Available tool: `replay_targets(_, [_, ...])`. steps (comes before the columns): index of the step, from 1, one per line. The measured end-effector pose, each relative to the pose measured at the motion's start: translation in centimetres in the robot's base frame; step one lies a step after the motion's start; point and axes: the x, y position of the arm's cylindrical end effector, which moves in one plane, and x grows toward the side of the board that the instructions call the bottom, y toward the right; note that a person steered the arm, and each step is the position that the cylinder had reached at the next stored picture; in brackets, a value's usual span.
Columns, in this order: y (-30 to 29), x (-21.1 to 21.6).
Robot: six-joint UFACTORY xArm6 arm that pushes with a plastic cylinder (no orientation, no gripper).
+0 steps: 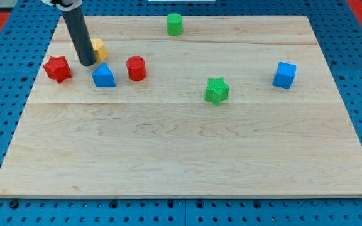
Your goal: Put the yellow hexagon vertically below the green circle
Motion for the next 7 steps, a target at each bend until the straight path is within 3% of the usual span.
replay_targets(1, [-0.5, -2.6])
replay_targets(4, [-3.5, -4.3])
replay_targets(6, [11.1, -4.2])
replay_targets(7, [9.9, -4.2])
